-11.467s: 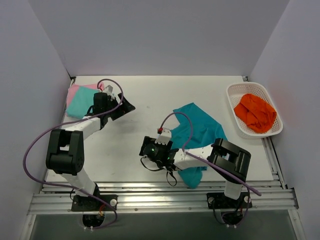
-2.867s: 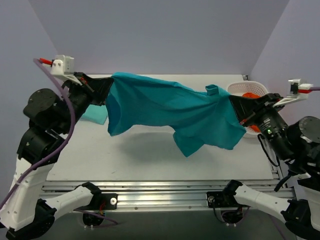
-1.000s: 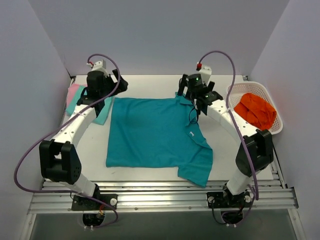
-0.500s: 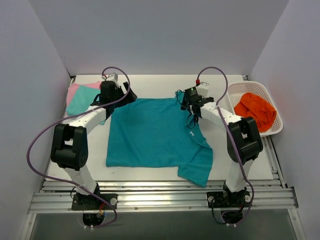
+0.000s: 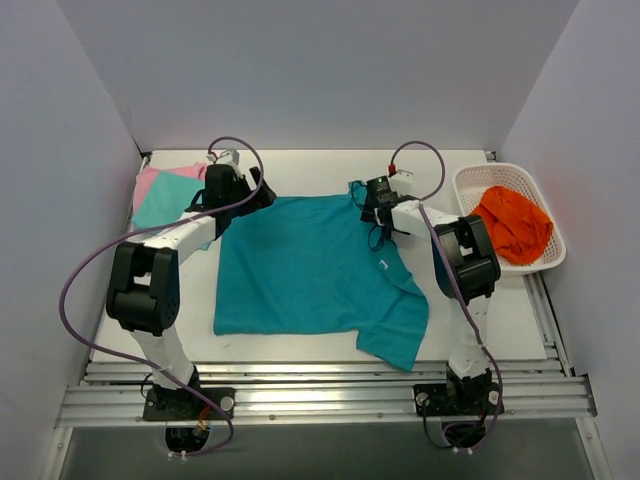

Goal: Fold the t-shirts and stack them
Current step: Flatten out the tshirt

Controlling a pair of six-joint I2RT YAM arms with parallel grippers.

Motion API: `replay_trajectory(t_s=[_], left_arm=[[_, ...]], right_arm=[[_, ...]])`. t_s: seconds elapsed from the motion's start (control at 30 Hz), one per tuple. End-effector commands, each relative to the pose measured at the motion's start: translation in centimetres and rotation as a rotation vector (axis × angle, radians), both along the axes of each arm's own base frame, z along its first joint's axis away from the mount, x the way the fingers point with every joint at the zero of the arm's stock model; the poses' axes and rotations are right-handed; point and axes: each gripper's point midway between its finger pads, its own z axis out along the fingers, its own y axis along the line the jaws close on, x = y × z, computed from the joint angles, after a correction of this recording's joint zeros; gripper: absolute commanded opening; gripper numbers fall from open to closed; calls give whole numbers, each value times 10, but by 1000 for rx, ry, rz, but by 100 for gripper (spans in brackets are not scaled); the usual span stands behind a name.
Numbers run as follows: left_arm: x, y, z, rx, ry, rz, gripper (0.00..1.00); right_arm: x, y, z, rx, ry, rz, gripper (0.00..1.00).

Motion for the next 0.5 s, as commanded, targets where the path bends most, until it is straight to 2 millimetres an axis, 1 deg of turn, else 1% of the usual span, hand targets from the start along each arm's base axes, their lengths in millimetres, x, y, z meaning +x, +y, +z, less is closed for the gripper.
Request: replay_trajectory(t_s=[0.0, 0.03, 0.07, 0.13, 0.17, 0.23, 0.27, 0.33, 0.37, 0.47], left_arm=[[12, -5, 11, -3, -58, -16, 98], [12, -5, 11, -3, -58, -16, 98], [12, -5, 10, -2, -57, -16, 98], [13, -5, 10, -2, -59, -18, 98], [13, -6, 9, -2, -57, -18, 98], [12, -5, 8, 0, -56, -19, 98], [12, -5, 8, 0, -56, -19, 98], [13, -5, 8, -1, -59, -19, 98], [12, -6, 8, 0, -58, -21, 98], [12, -6, 8, 0, -58, -21, 99]], right_arm=[[9, -3, 0, -16, -3, -3, 95], [10, -4, -1, -16, -2, -2, 94], [11, -4, -1, -15, -3, -2, 90], [12, -5, 0, -17, -8, -3, 80], [12, -7, 0, -19, -9, -4, 66], [13, -7, 1, -18, -13, -5, 56], [13, -9, 1, -19, -12, -7, 42], [13, -11, 2, -20, -12, -12, 30], [13, -12, 1, -23, -9, -16, 16], [12, -14, 5, -29, -12, -26, 0]])
